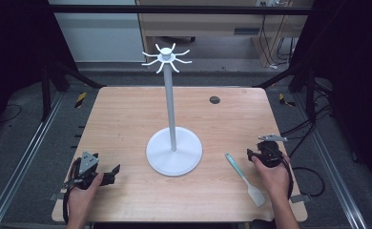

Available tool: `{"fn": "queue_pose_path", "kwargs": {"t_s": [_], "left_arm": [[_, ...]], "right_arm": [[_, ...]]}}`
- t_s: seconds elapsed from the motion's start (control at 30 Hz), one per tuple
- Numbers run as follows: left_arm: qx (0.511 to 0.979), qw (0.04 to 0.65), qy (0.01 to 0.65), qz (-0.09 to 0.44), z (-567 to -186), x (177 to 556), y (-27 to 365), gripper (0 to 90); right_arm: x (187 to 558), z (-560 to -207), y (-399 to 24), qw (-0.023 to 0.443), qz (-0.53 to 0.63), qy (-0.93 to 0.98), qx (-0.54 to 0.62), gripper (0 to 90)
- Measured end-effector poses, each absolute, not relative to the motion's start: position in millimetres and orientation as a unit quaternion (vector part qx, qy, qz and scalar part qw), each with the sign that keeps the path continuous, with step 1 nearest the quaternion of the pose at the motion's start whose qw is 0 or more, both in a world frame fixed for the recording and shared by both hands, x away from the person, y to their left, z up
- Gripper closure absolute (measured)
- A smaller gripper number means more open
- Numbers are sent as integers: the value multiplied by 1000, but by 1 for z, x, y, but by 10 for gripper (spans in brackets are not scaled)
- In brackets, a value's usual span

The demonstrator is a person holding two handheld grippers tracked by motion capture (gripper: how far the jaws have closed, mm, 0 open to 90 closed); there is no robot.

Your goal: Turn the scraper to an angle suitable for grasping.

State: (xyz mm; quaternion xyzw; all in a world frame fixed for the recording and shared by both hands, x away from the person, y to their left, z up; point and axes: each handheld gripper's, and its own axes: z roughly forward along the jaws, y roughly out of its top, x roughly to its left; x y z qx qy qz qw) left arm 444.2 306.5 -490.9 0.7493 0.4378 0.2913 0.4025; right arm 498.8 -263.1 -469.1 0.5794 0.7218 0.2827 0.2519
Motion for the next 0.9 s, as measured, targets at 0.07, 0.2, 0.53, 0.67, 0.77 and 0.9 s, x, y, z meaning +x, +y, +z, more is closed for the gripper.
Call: {"fn": "queue_pose_path", "kwargs": {"t_s": [0.07, 0.2, 0.53, 0.67, 0.77, 0.9], "left_arm": [[751, 402, 437, 291, -491, 444, 306, 33], [752, 400, 436, 289, -491, 444, 305, 33], [758, 397, 434, 283, -493, 445, 304, 36], [760, 396, 432, 281, -493, 446, 303, 36], [760, 395, 432, 281, -493, 446, 303, 37], [761, 394, 432, 280, -493, 446, 303, 37]], "right_arm": [[501, -468, -260, 251, 281, 731, 568, 591], [504, -469, -254, 242, 279, 750, 549, 709], [510, -478, -225, 210, 277, 784, 514, 900], [511, -481, -218, 199, 275, 792, 508, 900], [511, -483, -215, 195, 277, 792, 508, 900], [511, -485, -212, 190, 274, 796, 505, 900]]}}
